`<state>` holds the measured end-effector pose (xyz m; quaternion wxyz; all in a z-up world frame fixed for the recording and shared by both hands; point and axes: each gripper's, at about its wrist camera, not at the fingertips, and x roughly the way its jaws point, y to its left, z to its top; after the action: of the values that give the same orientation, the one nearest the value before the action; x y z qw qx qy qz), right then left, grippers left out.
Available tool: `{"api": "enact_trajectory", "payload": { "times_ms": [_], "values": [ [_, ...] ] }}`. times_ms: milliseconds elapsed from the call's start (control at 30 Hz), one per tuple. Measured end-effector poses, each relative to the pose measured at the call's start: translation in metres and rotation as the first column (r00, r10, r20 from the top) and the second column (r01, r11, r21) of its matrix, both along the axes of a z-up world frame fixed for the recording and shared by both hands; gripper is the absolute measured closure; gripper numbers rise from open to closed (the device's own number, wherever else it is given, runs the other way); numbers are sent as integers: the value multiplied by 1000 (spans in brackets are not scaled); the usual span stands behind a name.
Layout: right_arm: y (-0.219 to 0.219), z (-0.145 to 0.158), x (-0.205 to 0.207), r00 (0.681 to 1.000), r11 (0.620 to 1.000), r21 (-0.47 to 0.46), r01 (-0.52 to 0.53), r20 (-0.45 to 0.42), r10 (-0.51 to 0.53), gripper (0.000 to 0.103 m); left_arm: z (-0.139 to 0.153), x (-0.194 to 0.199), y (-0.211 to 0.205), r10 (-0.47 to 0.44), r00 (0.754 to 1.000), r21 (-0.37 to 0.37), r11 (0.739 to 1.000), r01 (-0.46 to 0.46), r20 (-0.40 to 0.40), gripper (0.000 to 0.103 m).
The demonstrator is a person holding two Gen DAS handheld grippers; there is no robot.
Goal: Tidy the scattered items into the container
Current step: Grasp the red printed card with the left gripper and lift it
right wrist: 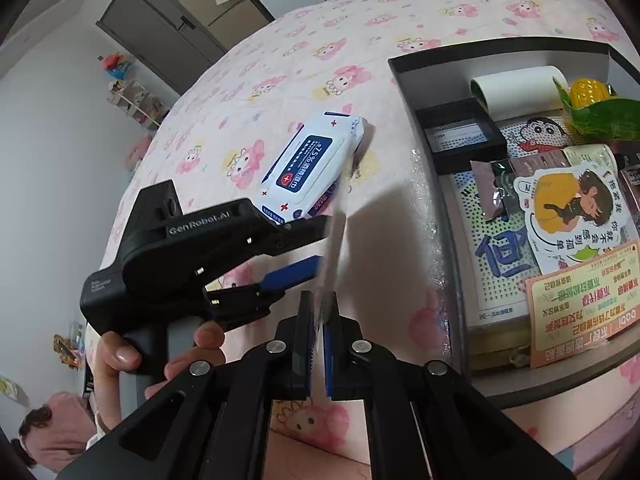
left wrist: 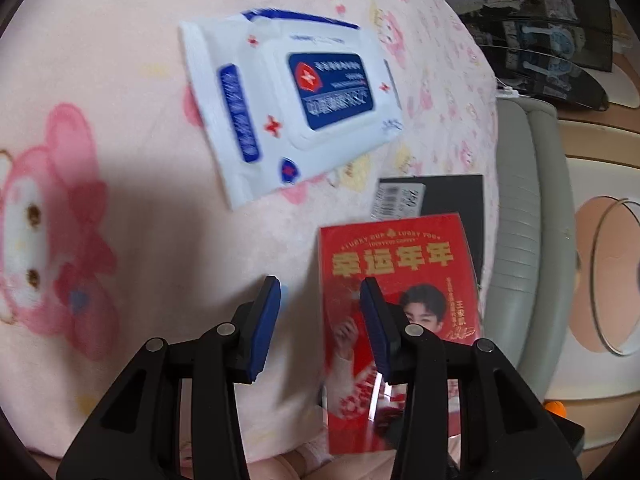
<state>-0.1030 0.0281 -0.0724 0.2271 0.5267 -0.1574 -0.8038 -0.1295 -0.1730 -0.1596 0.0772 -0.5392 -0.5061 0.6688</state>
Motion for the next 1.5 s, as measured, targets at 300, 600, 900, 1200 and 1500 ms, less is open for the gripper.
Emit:
{"api": "enact_trajectory", "payload": {
  "times_ms": [300, 600, 900, 1200, 1500],
  "values": [
    [12, 15, -7, 999, 999, 19, 26, -39, -26, 101, -2, 0, -2, -9, 1000, 56, 998, 10, -20, 57],
    [43, 28, -11, 997, 998, -4, 62, -42, -62, 101, -3, 1, -7, 17, 999, 84, 996, -14, -33, 55],
    [62, 39, -12, 995, 996, -23, 82, -58, -83, 101, -15, -8, 24, -58, 998, 110, 992, 58, -4, 44],
    [62, 35, -16, 996, 997, 25, 76, -58, -74, 100, -2, -10, 39, -124, 990, 119, 984, 132, -70, 72],
    [54, 22, -27, 997, 996, 79, 52, -63, -47, 99, 6, -10, 37, -146, 984, 94, 983, 155, -103, 66]
  ]
}}
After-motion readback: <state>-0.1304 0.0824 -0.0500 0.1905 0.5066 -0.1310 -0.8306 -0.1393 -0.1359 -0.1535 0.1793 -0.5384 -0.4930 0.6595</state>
